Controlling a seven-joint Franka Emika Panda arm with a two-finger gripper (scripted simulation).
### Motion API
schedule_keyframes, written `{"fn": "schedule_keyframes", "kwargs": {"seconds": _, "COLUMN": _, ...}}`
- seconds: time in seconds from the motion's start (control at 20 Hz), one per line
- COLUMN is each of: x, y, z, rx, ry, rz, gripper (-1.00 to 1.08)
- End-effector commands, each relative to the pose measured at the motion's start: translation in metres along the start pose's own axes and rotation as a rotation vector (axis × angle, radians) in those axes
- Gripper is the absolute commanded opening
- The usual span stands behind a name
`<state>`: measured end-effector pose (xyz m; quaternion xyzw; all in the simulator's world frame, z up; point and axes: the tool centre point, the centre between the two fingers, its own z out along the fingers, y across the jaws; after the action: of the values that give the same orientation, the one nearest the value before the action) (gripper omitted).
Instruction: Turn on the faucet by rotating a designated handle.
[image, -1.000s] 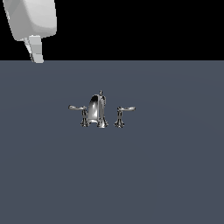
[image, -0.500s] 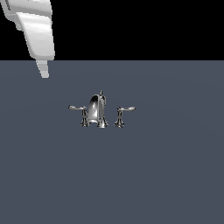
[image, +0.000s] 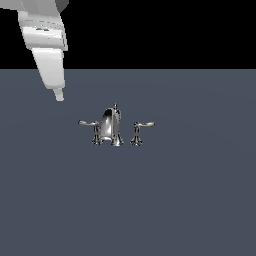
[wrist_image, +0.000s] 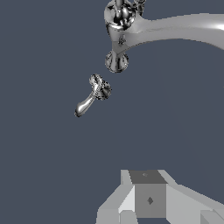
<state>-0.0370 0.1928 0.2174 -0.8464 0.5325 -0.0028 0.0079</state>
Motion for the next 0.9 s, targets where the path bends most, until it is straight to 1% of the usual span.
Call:
{"fn": "schedule_keyframes", "kwargs": {"seconds": 0.0, "x": 0.004, "y": -0.011, "z": 0.011, "rx": -0.001, "ry": 0.002, "rz": 0.045, "gripper": -1.0}}
{"fn": "schedule_keyframes", "kwargs": {"seconds": 0.55, "x": 0.037, "y": -0.063, "z": 0.07, "rx": -0.01, "ry": 0.01, "rz": 0.285, "gripper": -1.0}}
{"fn": "schedule_keyframes", "kwargs": {"seconds": 0.85, "x": 0.058, "y": -0.086, "z": 0.098, "rx": -0.013, "ry": 0.011, "rz": 0.403, "gripper": -1.0}}
